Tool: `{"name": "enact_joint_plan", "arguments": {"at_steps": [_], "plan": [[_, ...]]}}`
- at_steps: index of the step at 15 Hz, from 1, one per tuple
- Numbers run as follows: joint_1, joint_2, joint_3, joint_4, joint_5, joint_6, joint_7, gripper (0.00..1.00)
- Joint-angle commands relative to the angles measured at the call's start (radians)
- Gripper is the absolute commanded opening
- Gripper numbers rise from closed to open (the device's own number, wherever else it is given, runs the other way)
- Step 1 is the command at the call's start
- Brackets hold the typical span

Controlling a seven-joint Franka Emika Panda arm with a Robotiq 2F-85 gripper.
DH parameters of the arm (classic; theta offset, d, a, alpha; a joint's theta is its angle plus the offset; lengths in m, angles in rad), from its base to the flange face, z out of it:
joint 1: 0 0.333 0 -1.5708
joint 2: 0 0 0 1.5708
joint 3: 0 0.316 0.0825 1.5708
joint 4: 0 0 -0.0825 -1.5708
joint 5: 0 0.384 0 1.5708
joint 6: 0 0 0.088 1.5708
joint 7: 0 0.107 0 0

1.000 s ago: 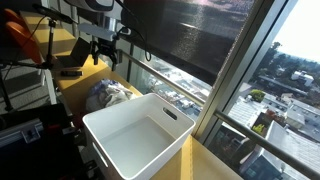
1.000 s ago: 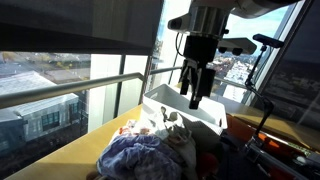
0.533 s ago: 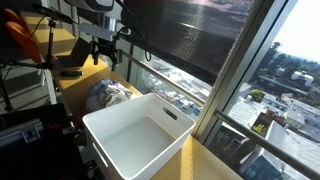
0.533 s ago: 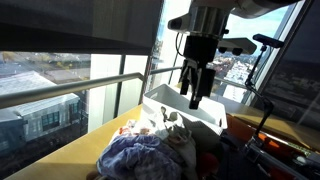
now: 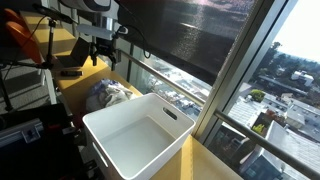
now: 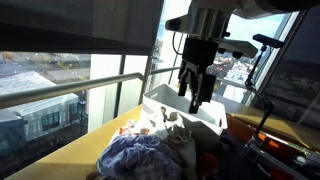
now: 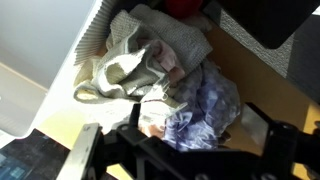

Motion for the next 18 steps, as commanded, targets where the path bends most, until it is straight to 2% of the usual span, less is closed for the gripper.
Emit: {"name": "enact_joint_plan", "arguments": {"at_steps": [1,5,9,12,18], "plan": [[0.07,0.058,0.045,0.003,-0.183,0.076,0.083,1.0],[0.164,0.202,0.074,0.045,-0.392,0.164,0.191,1.0],[0.227,0.331,0.035,0.123,-0.54,0.196,0.267,1.0],[0.231,0.397,0.02,0.176,-0.575,0.193,0.287,1.0],[0.244,0.587,0.007,0.228,-0.548,0.257,0.322,1.0]]}}
